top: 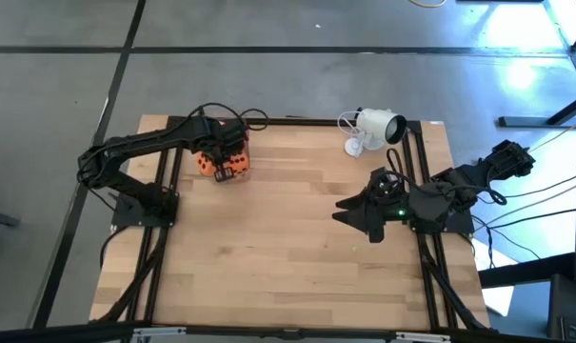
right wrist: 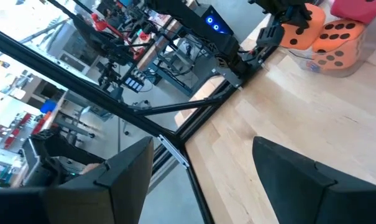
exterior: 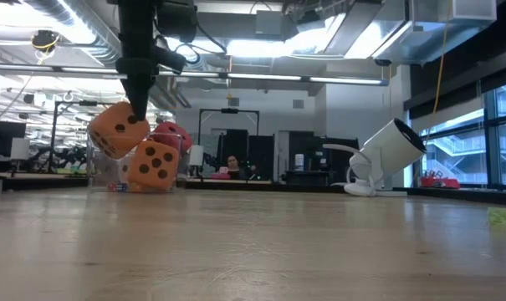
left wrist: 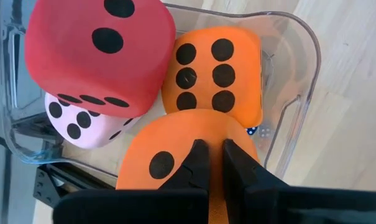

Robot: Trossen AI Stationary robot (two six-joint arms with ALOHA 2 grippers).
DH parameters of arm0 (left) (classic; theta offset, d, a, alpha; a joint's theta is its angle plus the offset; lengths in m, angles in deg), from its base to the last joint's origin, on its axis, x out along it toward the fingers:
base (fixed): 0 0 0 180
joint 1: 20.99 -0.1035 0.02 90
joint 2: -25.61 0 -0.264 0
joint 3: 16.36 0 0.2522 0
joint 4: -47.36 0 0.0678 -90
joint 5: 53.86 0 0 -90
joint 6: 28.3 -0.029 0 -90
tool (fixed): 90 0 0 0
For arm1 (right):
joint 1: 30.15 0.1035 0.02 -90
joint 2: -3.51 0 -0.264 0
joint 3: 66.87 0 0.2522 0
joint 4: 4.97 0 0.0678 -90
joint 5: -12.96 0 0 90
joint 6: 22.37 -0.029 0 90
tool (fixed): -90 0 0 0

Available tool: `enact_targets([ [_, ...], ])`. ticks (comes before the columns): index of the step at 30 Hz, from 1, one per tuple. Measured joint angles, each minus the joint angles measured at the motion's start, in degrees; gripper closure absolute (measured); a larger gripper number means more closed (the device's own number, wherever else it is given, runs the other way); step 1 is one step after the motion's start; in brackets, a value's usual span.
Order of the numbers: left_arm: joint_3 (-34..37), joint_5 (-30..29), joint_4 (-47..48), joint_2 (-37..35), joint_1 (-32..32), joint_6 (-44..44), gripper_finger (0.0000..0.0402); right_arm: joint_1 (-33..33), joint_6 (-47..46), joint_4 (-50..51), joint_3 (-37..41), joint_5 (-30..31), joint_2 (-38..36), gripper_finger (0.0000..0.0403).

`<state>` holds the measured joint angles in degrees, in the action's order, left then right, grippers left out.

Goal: Pick & Place Dice
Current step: Put the large orange dice into the transparent bin

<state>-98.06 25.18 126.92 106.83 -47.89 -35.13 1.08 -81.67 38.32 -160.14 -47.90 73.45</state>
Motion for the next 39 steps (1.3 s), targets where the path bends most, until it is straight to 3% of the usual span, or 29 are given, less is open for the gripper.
enact_targets([
  [13, 0.02, 0.57, -0.04, -0.05, -0.18, 0.16, 0.0389, -0.01, 0.11, -0.37, 0.00, -0.21, 0.00, 0.0129],
  [29, 0.11, 2.47, 0.78, 0.01, -0.12, 0.63, 0.0264, 0.00, 0.02, -0.36, 0.00, -0.21, 0.00, 0.0129],
  [39, -3.33, 3.10, 0.71, 0.21, -0.12, 0.56, 0.0238, 0.00, 0.07, -0.33, 0.00, -0.23, 0.00, 0.0129],
])
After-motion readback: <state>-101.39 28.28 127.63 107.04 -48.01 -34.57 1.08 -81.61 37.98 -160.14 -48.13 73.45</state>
